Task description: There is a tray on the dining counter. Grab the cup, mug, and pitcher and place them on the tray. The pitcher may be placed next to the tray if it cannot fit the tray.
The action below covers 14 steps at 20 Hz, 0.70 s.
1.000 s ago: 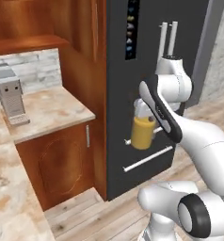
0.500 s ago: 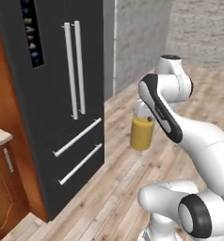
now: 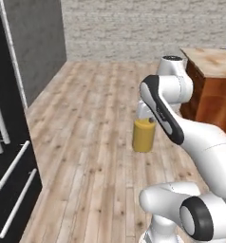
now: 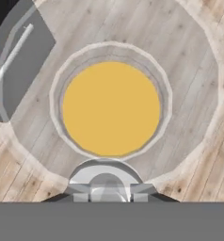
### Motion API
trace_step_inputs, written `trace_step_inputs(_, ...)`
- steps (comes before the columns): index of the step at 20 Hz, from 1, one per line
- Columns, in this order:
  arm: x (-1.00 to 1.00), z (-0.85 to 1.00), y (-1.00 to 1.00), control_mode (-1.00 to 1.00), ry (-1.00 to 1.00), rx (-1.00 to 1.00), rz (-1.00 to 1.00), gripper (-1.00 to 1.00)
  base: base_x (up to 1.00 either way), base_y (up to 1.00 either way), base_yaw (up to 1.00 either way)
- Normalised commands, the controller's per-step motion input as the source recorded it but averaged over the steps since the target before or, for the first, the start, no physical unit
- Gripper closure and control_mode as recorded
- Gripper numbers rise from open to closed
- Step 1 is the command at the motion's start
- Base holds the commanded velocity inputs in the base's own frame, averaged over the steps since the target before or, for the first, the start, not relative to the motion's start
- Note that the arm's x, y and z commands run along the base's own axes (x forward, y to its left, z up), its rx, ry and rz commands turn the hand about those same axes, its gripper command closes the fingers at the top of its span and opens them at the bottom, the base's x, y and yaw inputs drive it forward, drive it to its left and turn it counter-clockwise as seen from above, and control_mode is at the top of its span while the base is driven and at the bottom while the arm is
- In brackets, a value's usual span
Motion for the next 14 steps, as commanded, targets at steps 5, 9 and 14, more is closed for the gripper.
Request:
trace_step_inputs(5, 0.0, 0.0, 0.0, 1.0, 0.0, 0.0, 0.0, 1.0, 0.56, 0.27, -0.61)
trace_step_inputs(9, 0.0, 0.0, 0.0, 1.0, 0.0, 0.0, 0.0, 1.0, 0.79, 0.62, -0.41)
trace_step_inputs(14, 0.0, 0.0, 0.0, 1.0, 0.0, 0.0, 0.0, 1.0, 0.99, 0.76, -0.27)
